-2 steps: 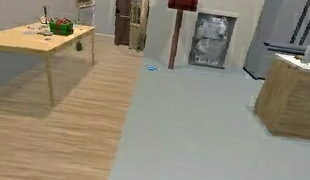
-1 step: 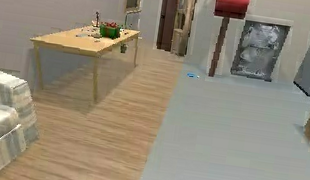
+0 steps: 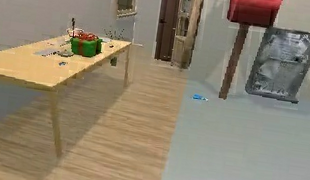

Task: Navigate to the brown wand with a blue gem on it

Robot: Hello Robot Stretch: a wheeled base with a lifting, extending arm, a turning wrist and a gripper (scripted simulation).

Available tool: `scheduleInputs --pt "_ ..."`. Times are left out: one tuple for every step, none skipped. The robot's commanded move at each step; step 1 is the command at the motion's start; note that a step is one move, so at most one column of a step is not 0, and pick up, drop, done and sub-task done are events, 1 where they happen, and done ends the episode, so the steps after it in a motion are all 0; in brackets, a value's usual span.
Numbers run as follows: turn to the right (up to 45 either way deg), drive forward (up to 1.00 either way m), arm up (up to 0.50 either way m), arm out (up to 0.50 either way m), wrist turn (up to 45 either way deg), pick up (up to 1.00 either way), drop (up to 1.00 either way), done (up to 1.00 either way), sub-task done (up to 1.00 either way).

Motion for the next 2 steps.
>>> scheduleInputs --pt "0.0 1.0 0.0 0.0 0.0 0.0 0.0 0.0 0.0" --pt "0.0 1.0 0.0 0.0 0.0 0.0 0.0 0.0 0.0"
